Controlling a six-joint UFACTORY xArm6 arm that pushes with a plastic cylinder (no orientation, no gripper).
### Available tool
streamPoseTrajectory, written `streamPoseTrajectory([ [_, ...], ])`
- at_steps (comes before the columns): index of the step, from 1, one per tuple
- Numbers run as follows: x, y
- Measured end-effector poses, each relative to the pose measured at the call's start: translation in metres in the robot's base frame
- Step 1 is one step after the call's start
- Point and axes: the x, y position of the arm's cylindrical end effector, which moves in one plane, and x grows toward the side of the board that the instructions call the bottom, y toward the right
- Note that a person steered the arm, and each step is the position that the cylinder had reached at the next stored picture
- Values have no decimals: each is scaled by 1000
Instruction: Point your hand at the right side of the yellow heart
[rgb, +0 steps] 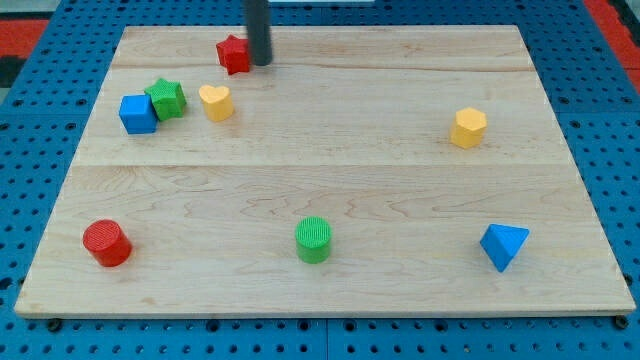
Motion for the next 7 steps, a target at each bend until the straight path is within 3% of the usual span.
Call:
streamPoseTrajectory([
  [2,-8,-61],
  [4,-8,10],
  [7,-8,27],
])
